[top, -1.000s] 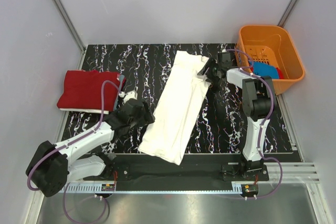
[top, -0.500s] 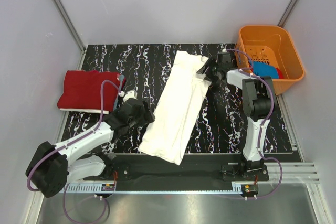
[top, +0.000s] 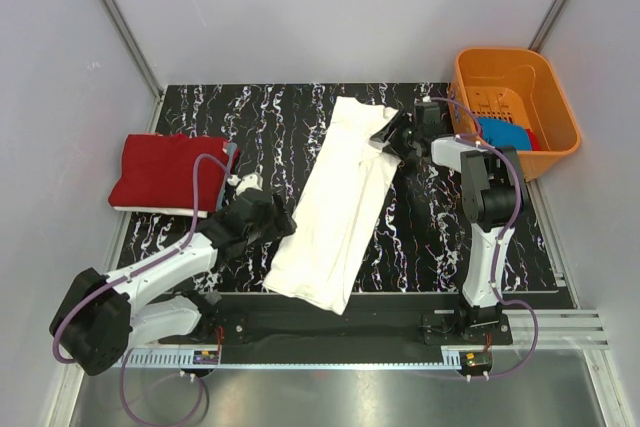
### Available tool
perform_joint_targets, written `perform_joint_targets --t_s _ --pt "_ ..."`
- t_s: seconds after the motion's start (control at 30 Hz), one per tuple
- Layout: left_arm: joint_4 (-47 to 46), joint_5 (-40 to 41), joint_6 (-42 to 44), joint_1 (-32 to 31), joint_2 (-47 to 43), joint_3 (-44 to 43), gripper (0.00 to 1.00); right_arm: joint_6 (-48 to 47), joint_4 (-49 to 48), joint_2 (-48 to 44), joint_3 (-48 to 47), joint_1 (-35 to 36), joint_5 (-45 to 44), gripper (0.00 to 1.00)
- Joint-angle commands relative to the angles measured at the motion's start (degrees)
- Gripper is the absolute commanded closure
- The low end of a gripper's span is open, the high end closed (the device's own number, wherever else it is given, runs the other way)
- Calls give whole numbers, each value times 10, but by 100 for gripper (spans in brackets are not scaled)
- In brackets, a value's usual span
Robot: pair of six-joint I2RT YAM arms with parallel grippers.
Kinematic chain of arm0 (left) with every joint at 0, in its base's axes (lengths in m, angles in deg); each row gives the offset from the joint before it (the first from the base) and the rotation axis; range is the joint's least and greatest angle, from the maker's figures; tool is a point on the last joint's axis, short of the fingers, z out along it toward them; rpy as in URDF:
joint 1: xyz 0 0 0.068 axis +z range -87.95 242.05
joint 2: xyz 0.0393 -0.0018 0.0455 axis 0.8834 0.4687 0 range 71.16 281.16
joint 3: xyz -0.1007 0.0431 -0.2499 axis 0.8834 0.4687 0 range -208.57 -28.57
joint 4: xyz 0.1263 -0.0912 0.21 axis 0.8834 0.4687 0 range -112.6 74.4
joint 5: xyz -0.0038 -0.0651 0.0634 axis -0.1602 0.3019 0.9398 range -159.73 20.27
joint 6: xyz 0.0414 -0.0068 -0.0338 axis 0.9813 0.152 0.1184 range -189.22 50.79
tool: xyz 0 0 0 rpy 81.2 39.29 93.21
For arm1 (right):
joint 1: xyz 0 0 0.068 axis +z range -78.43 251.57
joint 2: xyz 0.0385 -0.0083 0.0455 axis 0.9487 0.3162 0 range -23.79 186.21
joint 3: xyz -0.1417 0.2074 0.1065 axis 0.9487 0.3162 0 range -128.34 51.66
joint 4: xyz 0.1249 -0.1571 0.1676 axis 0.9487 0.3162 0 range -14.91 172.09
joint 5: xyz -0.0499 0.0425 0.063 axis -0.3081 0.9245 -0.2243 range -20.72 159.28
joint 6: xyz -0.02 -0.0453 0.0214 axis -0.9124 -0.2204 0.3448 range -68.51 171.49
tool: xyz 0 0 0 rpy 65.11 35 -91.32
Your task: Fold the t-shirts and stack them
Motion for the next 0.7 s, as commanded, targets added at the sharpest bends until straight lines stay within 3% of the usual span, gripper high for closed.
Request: perform_joint_targets --t_s 0.0,0.13,0.3,0.47,0.57,0.67 --pt "-19 -9 8 3 -4 2 14 29 -32 -41 13 5 34 39" --pt "-17 -8 8 2 -10 3 14 35 -8 -78 41 5 40 39" --pt "-26 -15 6 3 -9 9 14 56 -68 -117 112 5 59 43" --pt "-25 -21 6 2 -16 18 15 20 -34 -118 106 5 33 43" --pt "-24 -19 6 2 -25 22 15 3 -38 -114 110 6 11 62" --pt "-21 -18 7 3 -27 20 15 -8 -28 -96 98 5 0 67"
